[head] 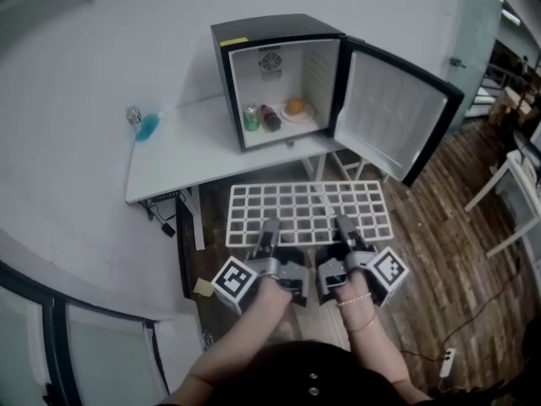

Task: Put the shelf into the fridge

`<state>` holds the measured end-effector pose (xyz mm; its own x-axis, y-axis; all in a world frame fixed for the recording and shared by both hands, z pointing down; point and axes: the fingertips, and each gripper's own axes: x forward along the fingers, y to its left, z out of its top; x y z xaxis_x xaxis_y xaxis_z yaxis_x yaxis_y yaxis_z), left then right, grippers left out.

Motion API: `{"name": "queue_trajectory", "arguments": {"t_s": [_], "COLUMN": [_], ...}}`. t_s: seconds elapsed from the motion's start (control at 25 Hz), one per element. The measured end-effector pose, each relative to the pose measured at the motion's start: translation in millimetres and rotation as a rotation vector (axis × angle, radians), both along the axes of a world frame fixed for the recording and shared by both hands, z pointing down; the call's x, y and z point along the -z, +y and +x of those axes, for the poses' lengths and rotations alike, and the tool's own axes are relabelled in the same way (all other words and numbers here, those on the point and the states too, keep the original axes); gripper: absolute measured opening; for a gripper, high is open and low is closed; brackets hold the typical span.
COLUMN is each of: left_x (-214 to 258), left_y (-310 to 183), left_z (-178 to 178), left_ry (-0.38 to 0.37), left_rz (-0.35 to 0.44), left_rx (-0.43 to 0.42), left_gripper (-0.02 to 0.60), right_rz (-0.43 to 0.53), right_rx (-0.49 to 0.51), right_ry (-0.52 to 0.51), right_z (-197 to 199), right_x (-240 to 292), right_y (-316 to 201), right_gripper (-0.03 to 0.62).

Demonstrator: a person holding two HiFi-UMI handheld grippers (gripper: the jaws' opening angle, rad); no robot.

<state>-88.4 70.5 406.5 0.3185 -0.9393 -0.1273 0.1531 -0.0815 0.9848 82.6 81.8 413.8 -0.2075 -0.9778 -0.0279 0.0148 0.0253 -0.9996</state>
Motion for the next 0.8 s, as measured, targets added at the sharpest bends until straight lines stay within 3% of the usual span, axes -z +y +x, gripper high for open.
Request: {"name": "queue_trajectory", "arguments": {"t_s": [0.8], "left_x": [-14], "left_y": [-99], "left_z": [0], "left_ry": [-0.001], "left_rz": [-0.02], "left_rx": [-0.01], "left_gripper": [0.034], "right_rz": [-0.021], "right_rx": [-0.021], "right_ry": [0.009], "right_z": [-1], "right_x": [-13], "right_y": [-94], "right_gripper": [0.034]}}
